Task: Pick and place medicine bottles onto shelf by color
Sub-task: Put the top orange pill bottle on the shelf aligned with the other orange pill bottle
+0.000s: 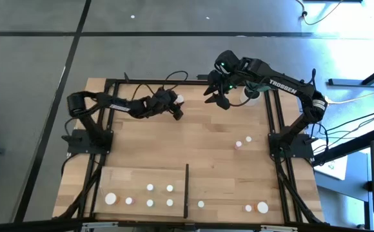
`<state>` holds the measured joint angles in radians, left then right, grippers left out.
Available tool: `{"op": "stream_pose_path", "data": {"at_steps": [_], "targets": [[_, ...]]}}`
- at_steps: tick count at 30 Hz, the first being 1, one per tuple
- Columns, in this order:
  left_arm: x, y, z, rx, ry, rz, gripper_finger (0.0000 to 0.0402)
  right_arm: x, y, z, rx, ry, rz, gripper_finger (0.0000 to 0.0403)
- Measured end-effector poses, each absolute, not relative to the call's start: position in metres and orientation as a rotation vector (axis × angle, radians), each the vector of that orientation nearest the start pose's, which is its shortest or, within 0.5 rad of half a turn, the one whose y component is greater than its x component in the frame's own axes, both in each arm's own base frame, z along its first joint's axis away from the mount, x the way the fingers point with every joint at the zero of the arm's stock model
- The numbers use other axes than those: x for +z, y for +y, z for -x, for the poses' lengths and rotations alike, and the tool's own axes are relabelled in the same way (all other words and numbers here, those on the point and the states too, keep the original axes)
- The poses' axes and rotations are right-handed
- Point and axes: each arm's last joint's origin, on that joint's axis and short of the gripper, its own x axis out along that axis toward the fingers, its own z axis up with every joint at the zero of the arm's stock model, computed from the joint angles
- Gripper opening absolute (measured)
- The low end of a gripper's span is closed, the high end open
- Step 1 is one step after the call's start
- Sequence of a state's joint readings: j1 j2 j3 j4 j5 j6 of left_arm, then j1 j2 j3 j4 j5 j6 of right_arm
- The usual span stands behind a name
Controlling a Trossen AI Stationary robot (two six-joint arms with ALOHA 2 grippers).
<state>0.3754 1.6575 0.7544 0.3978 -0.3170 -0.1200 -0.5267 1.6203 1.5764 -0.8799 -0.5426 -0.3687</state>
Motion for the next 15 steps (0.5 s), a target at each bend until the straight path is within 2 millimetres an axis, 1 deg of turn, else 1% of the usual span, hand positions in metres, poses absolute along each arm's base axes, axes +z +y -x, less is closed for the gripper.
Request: {"op": "stream_pose_path", "data": {"at_steps": [7,12,15], "targets": [[0.202,0.097,-0.283,0.695,0.51,0.086,0.0199,0.343,-0.156,-0.298,0.158,0.772,-0.121,0.0198],[0.227,0.07,-0.267,0.667,0.516,0.058,0.0199,0.343,-0.156,-0.298,0.159,0.772,-0.121,0.0198],[0.238,0.056,-0.256,0.655,0.52,0.069,0.0199,0.343,-0.156,-0.298,0.158,0.772,-0.121,0.0198]]}}
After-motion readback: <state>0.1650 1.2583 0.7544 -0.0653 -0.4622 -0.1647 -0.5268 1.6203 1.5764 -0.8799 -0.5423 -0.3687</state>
